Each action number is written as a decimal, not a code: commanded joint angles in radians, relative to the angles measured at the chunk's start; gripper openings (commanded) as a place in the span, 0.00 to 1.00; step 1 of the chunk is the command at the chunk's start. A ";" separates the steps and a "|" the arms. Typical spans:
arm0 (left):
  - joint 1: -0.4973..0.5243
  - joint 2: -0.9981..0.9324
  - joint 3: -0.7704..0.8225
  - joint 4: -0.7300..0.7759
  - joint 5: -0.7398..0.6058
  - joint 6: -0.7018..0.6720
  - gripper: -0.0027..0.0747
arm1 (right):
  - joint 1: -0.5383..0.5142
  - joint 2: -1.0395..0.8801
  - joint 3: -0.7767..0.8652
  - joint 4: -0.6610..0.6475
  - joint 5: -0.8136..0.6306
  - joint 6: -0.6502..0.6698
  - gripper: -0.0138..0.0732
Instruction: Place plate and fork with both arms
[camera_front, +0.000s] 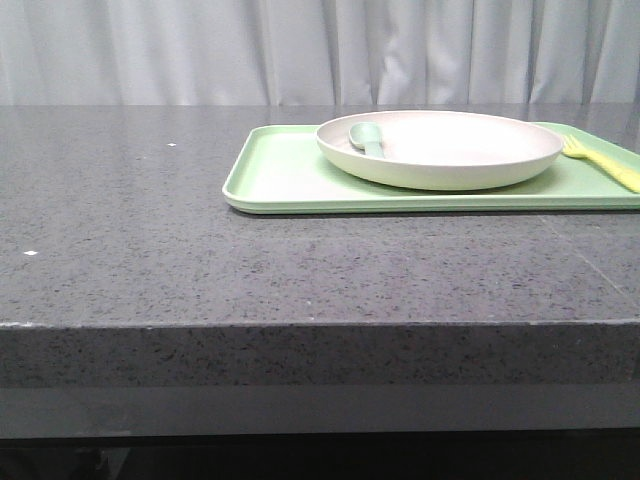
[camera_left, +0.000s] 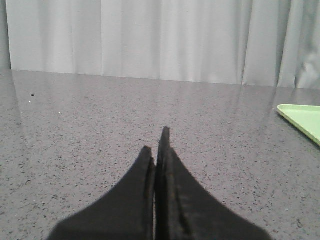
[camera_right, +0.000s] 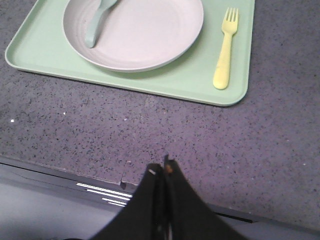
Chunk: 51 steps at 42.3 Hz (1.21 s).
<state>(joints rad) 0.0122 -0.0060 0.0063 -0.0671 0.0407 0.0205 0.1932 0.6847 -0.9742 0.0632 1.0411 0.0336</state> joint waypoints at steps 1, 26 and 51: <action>-0.002 -0.020 0.002 0.000 -0.083 -0.009 0.01 | -0.001 0.003 -0.023 -0.006 -0.057 -0.011 0.08; -0.002 -0.020 0.002 0.000 -0.083 -0.009 0.01 | -0.001 -0.003 -0.017 -0.034 -0.067 -0.012 0.08; -0.002 -0.020 0.002 0.000 -0.083 -0.009 0.01 | -0.198 -0.667 0.806 -0.063 -0.858 -0.082 0.08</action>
<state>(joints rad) 0.0122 -0.0060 0.0063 -0.0671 0.0407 0.0192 0.0168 0.0622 -0.2202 0.0116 0.3724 -0.0370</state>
